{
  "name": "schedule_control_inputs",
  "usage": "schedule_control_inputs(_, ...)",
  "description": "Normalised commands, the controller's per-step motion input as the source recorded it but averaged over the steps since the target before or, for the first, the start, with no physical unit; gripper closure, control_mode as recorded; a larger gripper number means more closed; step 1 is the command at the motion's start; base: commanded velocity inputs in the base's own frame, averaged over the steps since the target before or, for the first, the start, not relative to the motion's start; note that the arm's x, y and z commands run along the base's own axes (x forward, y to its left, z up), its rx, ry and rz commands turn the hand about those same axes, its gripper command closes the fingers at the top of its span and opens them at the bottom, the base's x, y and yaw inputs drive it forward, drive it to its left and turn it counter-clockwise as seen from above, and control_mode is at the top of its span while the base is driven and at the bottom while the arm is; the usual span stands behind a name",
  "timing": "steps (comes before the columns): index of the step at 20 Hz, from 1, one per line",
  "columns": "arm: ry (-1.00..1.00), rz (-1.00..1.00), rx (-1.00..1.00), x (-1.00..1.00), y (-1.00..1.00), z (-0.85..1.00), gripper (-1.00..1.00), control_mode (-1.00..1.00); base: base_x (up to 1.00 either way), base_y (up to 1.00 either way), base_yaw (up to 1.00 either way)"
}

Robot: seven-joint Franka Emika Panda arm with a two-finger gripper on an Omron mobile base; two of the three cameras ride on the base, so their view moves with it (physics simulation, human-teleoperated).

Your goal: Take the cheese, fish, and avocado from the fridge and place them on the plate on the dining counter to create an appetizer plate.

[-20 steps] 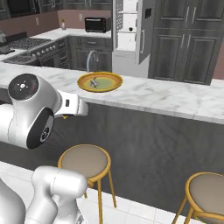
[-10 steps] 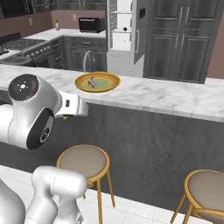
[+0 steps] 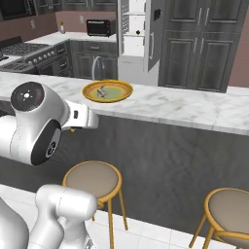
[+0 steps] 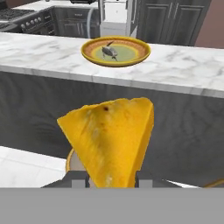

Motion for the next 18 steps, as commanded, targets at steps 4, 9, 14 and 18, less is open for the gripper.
schedule_control_inputs(4,0.00,0.00,0.02,0.37,0.00,0.05,1.00,-1.00,0.00,0.00,0.00)
schedule_control_inputs(9,0.00,-0.01,0.01,0.43,0.00,0.20,1.00,-1.00,0.00,0.00,0.00)
schedule_control_inputs(14,0.03,-0.03,0.04,0.76,0.00,0.08,1.00,-1.00,0.00,0.00,0.00)
schedule_control_inputs(18,0.08,-0.07,0.02,0.85,0.07,0.00,1.00,-1.00,0.00,0.00,0.00)
